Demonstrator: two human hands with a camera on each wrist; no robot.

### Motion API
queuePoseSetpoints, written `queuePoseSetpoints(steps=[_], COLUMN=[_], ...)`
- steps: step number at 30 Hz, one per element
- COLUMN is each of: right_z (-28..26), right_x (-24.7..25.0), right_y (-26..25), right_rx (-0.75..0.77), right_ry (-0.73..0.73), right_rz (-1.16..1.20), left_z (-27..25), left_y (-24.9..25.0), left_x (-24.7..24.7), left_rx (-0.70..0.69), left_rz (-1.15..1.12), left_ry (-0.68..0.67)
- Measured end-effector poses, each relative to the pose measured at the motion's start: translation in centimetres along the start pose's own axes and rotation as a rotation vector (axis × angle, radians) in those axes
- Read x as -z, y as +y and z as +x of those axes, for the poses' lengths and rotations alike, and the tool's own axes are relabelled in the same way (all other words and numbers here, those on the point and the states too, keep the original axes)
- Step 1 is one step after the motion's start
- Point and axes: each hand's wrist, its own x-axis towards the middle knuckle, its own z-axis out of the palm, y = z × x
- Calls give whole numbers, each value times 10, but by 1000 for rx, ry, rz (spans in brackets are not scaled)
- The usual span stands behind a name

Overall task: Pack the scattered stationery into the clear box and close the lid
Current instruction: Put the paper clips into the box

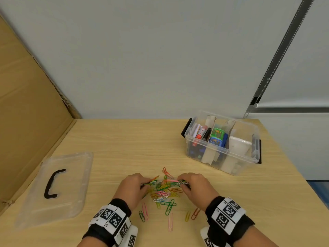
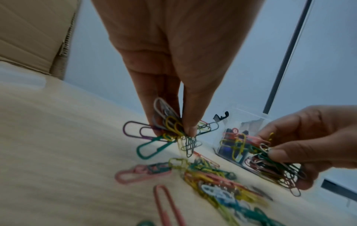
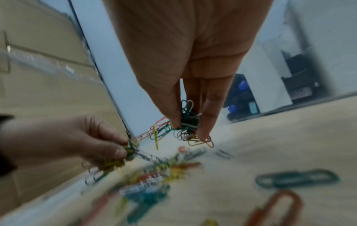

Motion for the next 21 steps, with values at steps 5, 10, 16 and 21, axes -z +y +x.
queuePoseSetpoints(steps=[5,10,16,21], right_z=[-13,-25,-38,-41], right_x=[44,100,162,193], right_y=[-9,-13,9,43], right_rx=[21,21,-36,-168], right_ry=[107,194,299,336], right_rz=[137,239,188,-49], left_z=[7,14,15,15], left_y=[3,8,16,17], left_x=[3,0,-5,-8], left_rx=[15,28,28,43], left_rz=[-76,-82,-86,-103], left_ry=[72,90,79,56])
